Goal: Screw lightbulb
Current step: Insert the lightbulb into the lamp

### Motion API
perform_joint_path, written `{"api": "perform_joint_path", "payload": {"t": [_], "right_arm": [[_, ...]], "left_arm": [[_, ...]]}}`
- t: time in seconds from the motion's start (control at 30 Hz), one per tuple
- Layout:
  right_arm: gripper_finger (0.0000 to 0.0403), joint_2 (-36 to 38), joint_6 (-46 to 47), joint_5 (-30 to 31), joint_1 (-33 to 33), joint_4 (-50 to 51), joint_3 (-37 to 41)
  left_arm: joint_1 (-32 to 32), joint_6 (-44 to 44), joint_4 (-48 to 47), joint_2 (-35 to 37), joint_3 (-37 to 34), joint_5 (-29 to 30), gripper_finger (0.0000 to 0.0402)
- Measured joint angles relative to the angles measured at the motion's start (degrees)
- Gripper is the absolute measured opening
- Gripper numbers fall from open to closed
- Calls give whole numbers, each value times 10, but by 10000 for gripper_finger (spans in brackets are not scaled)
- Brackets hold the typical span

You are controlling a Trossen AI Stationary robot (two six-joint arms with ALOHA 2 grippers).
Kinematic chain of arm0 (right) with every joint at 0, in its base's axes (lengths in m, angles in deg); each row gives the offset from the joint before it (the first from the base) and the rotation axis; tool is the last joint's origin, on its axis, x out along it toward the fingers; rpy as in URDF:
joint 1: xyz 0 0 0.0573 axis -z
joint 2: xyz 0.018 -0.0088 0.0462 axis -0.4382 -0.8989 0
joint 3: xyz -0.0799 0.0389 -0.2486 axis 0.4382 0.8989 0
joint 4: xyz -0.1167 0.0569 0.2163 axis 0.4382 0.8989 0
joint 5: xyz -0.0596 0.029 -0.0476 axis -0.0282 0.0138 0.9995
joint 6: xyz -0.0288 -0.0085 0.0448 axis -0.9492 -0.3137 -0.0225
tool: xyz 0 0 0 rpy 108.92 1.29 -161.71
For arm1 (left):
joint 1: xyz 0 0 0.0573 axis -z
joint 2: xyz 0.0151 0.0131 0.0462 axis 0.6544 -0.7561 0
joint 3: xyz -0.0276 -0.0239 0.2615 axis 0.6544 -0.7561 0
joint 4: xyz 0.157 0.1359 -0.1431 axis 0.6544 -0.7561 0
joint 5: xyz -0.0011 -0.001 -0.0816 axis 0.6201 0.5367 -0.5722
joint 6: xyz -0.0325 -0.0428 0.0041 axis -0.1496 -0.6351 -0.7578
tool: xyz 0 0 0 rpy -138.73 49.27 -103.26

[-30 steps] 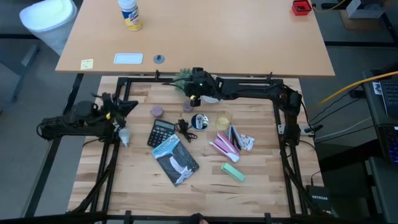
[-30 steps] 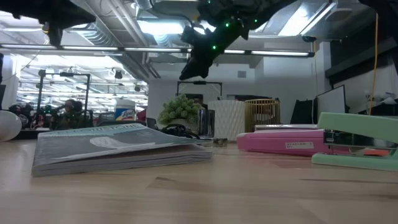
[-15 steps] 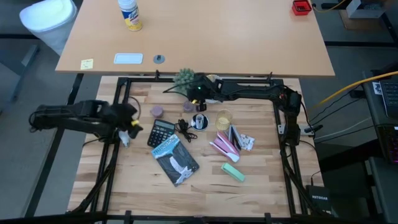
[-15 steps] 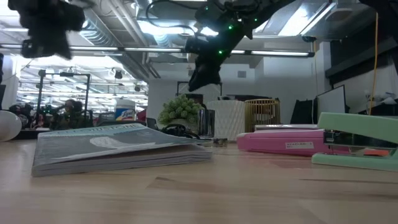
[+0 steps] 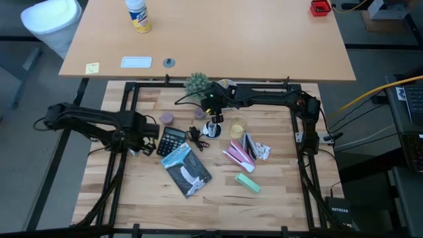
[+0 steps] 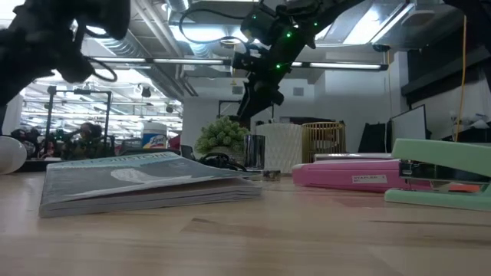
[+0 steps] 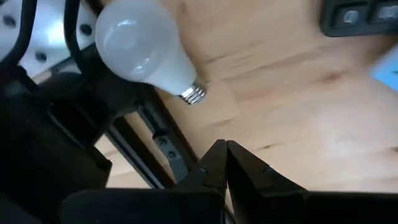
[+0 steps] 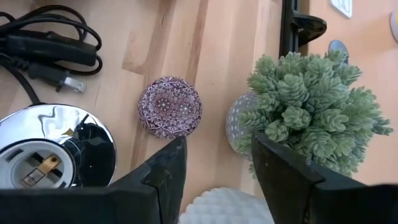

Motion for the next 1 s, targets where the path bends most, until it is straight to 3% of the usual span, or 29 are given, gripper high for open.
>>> {"api": "perform_joint_path", "payload": {"t": [0.33, 0.53, 1.0], "right_arm": [[184, 0, 16, -1, 0, 9, 0], [184, 0, 41, -9, 0, 63, 0], [184, 0, 73, -70, 0, 94, 0]], "left_arm": [[77, -200, -28, -109, 0, -1, 1], [121, -316, -47, -167, 0, 11, 1], [150, -403, -33, -292, 0, 76, 1]]}}
